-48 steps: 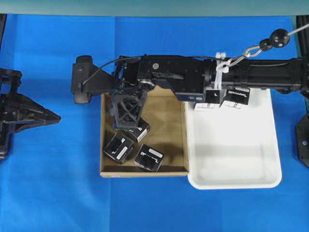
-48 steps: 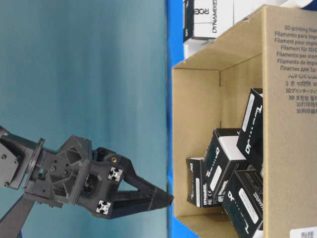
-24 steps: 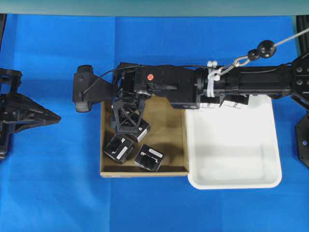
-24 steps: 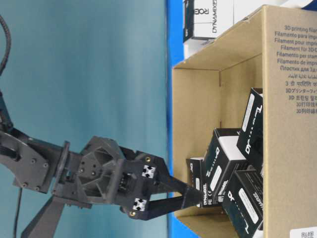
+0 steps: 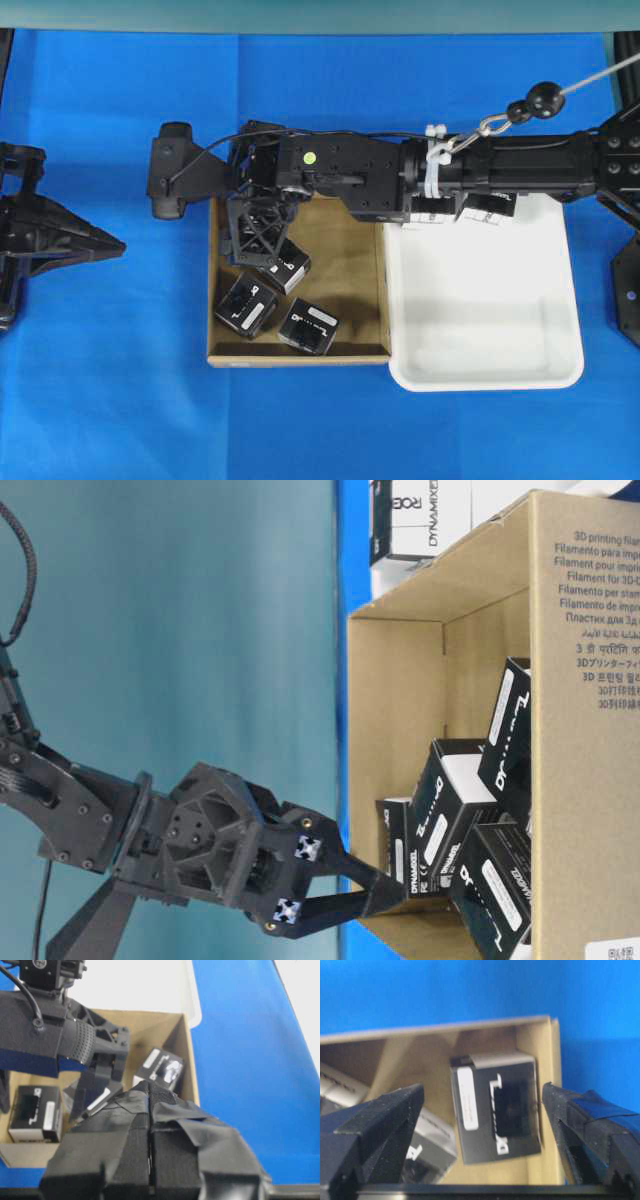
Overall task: Pick a box that is randomly placed inside the cardboard box.
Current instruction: 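Lower the open right gripper around the upper black box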
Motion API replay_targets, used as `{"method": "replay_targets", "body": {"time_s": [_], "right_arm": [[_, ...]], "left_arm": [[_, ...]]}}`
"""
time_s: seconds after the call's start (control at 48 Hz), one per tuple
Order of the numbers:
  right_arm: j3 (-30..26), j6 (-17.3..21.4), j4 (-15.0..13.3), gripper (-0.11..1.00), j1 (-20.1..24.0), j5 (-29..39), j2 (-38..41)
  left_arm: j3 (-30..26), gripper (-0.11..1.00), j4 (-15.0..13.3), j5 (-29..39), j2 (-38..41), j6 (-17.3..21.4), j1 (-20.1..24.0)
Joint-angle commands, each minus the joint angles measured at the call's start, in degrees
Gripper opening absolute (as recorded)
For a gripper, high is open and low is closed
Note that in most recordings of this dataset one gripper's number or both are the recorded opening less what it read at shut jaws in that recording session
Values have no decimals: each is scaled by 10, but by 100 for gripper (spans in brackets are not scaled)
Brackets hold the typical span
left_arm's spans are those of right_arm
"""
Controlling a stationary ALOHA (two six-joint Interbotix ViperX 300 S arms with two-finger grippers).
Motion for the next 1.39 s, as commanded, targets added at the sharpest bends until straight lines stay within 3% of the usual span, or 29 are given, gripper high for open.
{"method": "replay_targets", "body": {"time_s": [0.0,0.271,0.458,0.979,1.374], "right_arm": [[-1,2,-3,99,4,-5,7],[6,-4,-11,99,3,-4,14],[18,-3,-43,99,0,2,11],[30,37,-37,99,44,-12,9],[18,44,-46,99,26,-7,-6]], "left_arm": [[-10,-7,1,-5,4,0,-1],[-10,-7,2,-6,4,-1,-2],[-10,-7,2,-5,4,-1,-2],[-7,-7,2,-6,4,0,-1],[-7,-7,2,-6,4,0,-1]]}}
